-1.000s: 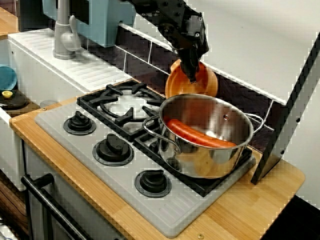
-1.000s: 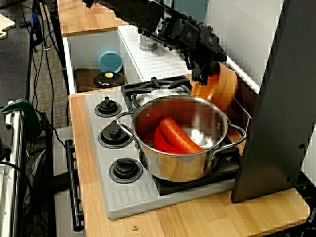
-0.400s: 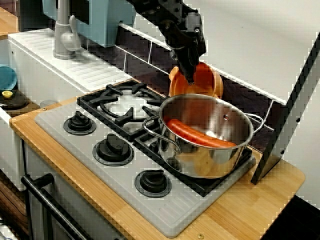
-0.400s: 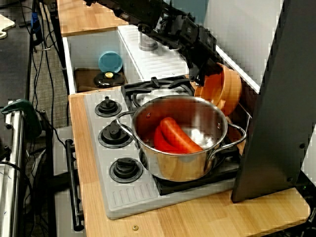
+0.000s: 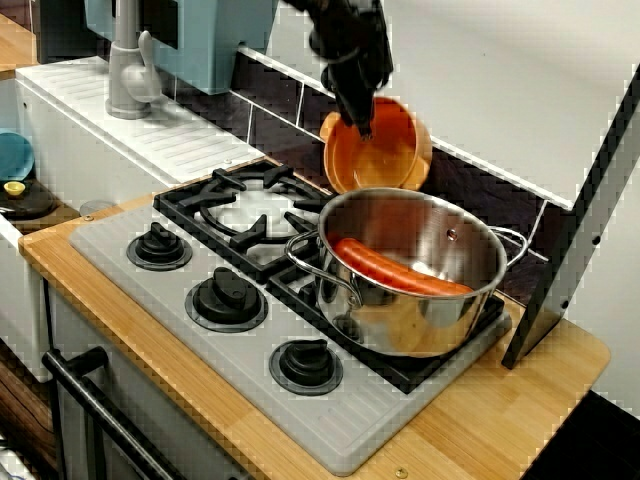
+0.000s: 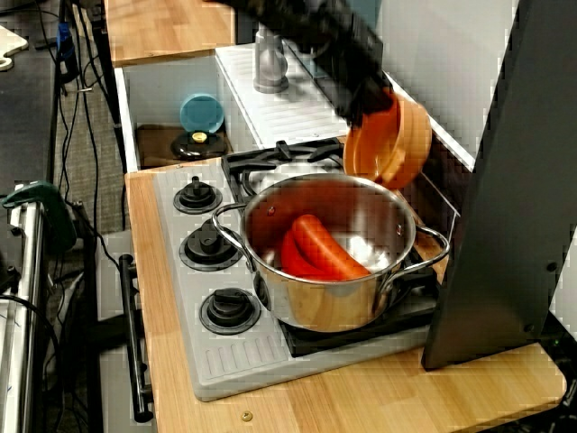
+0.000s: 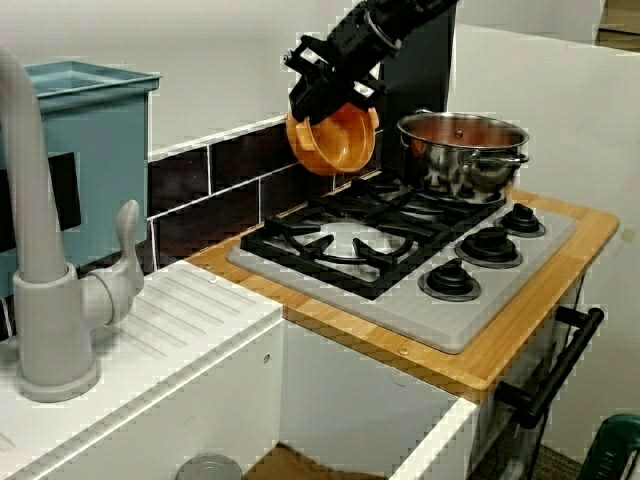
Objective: Lift pot from stove
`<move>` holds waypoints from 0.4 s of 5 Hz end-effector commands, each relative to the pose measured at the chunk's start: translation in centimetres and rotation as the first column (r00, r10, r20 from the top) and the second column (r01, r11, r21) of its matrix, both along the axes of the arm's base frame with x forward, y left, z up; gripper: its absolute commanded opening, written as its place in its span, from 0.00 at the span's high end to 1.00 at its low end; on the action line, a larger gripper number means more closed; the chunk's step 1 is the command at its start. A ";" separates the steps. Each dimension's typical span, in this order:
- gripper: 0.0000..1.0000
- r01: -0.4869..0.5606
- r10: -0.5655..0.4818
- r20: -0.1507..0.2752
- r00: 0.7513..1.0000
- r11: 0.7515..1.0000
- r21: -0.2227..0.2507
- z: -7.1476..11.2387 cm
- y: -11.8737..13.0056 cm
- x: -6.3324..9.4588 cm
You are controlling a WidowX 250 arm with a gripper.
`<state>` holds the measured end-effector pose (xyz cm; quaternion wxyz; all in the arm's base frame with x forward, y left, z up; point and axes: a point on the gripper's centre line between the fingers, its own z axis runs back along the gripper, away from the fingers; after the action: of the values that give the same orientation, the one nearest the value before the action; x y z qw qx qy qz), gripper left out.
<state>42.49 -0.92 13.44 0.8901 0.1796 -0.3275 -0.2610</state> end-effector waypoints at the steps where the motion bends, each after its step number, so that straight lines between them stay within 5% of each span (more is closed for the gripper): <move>1: 1.00 -0.021 0.026 0.038 0.999 0.991 -0.136 8.1 2.9 -0.3; 2: 1.00 -0.023 0.031 0.045 0.999 0.986 -0.167 9.9 3.7 -1.2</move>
<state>41.10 2.27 18.92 0.9174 0.0955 -0.3148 -0.2238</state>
